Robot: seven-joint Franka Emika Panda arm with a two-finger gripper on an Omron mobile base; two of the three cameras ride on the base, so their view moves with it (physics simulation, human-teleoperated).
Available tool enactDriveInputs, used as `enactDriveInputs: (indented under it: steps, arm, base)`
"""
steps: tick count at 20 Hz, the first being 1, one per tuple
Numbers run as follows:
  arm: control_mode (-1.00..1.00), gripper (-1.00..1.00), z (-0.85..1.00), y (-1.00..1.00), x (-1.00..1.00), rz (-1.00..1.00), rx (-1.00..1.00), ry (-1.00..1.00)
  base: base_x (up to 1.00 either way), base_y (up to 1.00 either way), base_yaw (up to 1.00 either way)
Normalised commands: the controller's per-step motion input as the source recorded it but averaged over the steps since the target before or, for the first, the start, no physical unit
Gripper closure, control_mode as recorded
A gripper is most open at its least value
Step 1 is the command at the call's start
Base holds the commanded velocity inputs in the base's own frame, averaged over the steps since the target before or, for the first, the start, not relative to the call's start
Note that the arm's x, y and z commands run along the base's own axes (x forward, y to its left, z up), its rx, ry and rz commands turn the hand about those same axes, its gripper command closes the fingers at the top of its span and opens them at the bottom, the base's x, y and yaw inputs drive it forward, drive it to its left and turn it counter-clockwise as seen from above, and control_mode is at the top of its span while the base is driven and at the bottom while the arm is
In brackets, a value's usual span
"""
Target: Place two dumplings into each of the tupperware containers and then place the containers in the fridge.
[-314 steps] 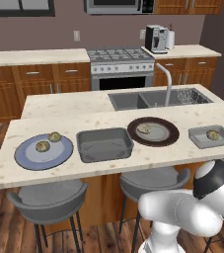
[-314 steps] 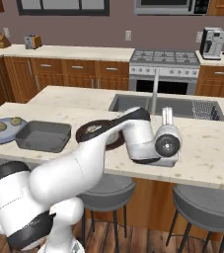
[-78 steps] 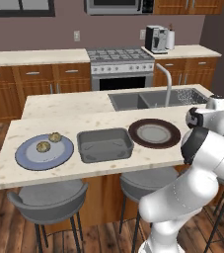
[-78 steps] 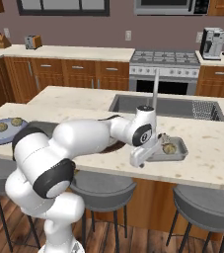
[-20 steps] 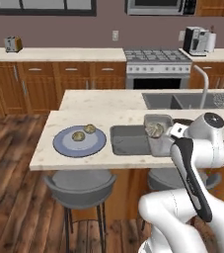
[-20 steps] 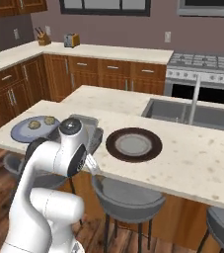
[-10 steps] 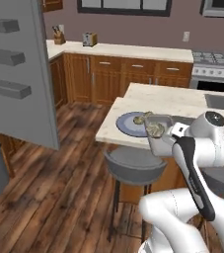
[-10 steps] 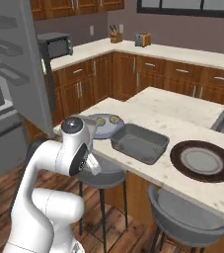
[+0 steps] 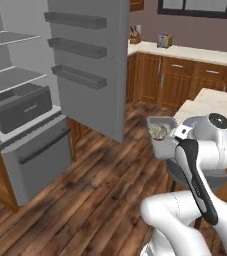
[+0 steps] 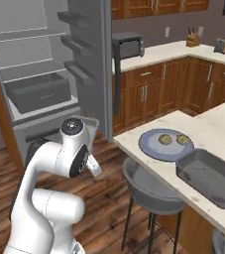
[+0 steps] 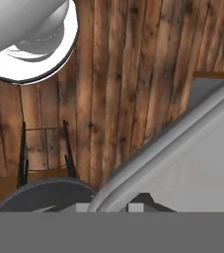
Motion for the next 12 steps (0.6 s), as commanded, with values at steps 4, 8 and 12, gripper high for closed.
enactDriveInputs:
  steps: [4,8,12]
  arm:
    - [1.0,1.0,0.0,0.0,0.0,0.0,0.0,0.0]
    - [1.0,1.0,0.0,0.0,0.0,0.0,0.0,0.0]
    - [1.0,1.0,0.0,0.0,0.0,0.0,0.0,0.0]
  base:
    - [0.36,0.51,0.55]
    - [0.56,0.4,0.52]
    - [0.72,0.25,0.49]
